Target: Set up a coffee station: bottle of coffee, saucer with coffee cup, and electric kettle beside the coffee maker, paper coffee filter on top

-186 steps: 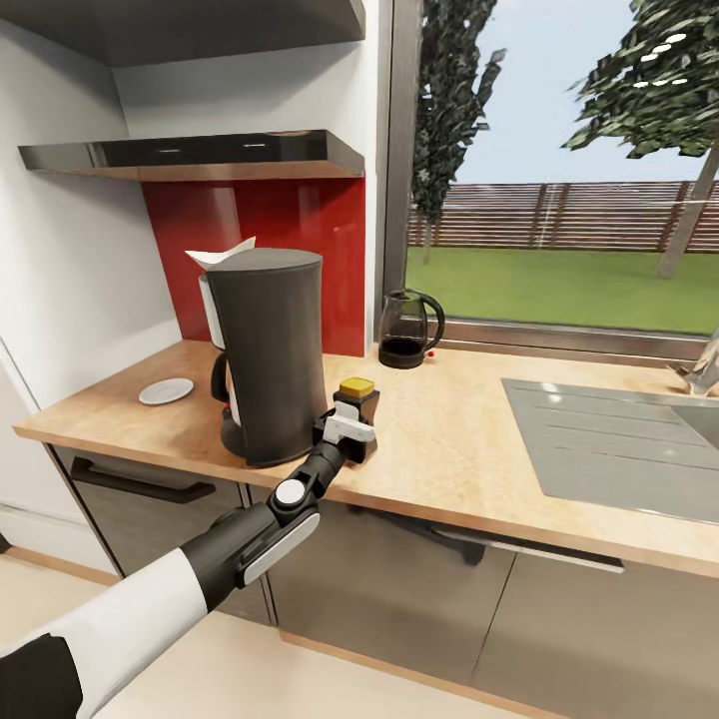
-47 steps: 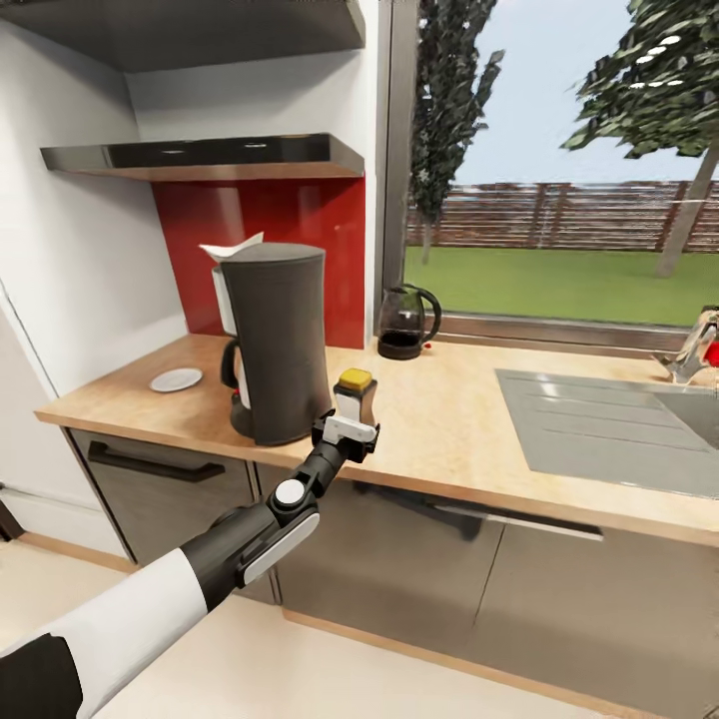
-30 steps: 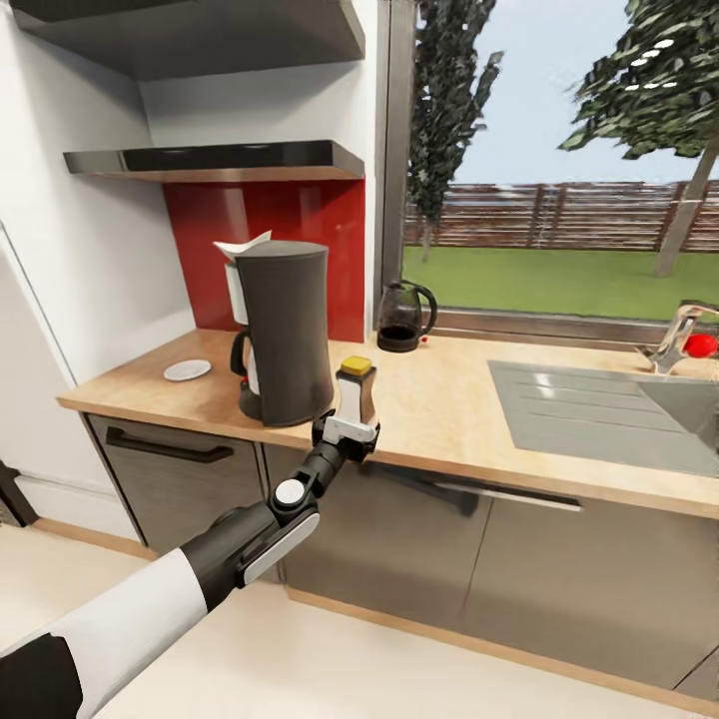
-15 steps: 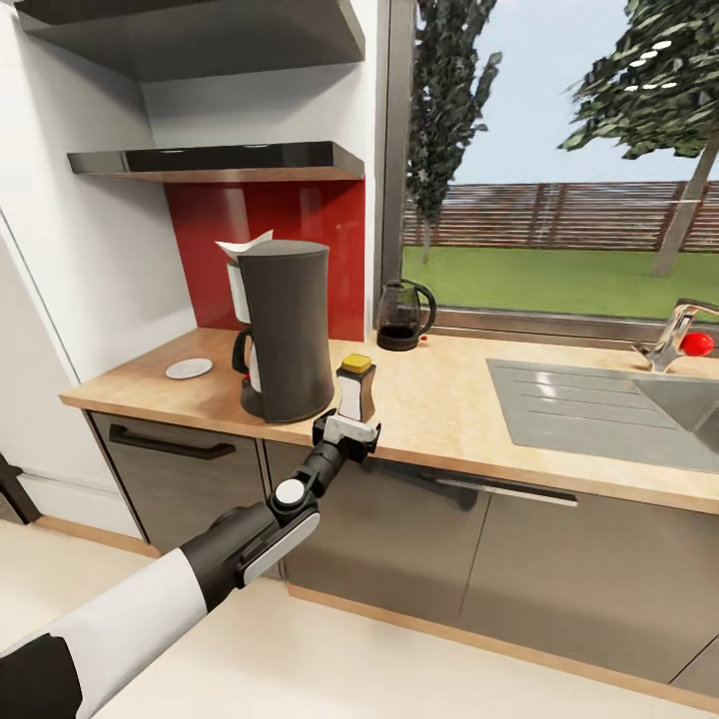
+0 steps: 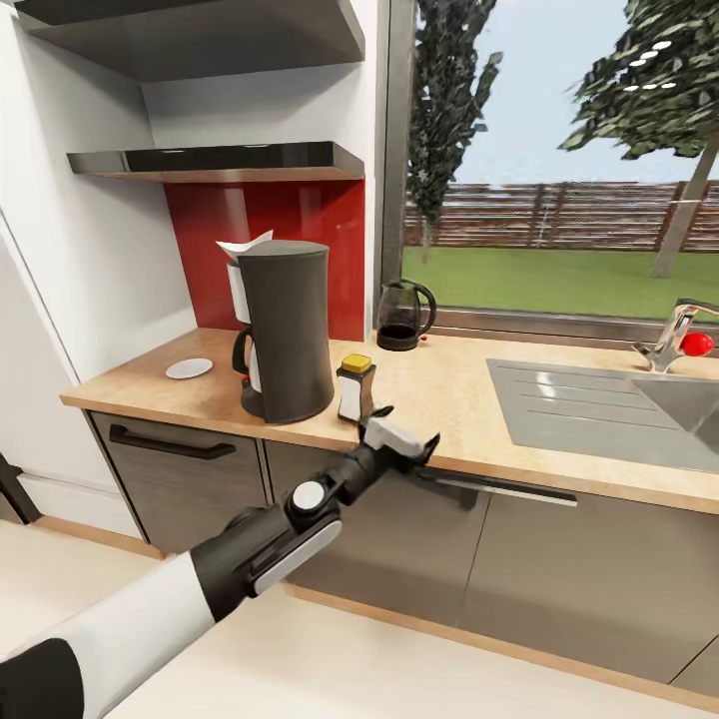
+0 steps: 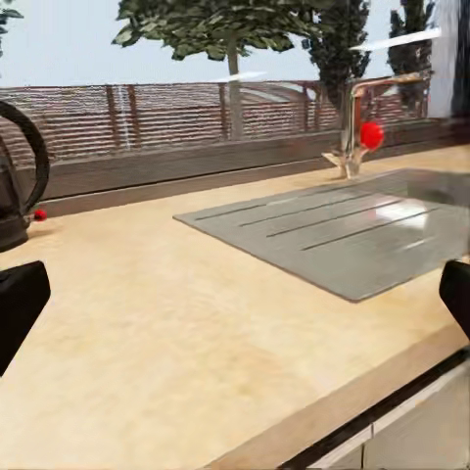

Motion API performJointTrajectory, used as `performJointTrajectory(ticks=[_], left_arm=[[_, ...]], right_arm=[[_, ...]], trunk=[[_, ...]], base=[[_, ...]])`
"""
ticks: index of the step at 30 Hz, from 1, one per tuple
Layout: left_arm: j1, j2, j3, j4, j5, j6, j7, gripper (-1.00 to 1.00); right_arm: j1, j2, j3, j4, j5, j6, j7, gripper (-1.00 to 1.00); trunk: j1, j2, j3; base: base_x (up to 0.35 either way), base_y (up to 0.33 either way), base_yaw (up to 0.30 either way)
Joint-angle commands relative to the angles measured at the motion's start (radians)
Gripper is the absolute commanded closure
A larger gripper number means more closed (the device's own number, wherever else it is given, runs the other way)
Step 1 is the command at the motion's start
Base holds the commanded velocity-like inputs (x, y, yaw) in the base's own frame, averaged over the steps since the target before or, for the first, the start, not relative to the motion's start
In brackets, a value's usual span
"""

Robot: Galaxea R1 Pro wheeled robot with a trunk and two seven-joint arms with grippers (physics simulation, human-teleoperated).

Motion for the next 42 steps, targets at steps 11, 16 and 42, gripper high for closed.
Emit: performJointTrajectory(ticks=[11, 16, 42], left_arm=[[0.019, 0.074, -0.012, -0.029, 0.01, 0.001, -0.758, -1.0], [0.041, 0.116, -0.013, 0.107, 0.012, 0.001, -1.163, -1.0], [0.413, -0.038, 0.37, 1.067, 0.008, -0.08, -1.024, -1.0]], right_arm=[[-0.001, -0.004, -0.008, 0.0, 0.009, -0.004, 0.004, -1.0], [-0.001, -0.004, -0.008, 0.0, 0.009, -0.004, 0.004, -1.0], [0.0, 0.084, -0.004, -0.357, -0.001, 0.208, 0.196, -1.0]], trunk=[[0.0, -0.001, -0.001], [0.0, -0.001, -0.001], [0.0, -0.001, -0.001]], base=[[0.0, 0.0, 0.0], [0.0, 0.0, 0.0], [0.0, 0.0, 0.0]])
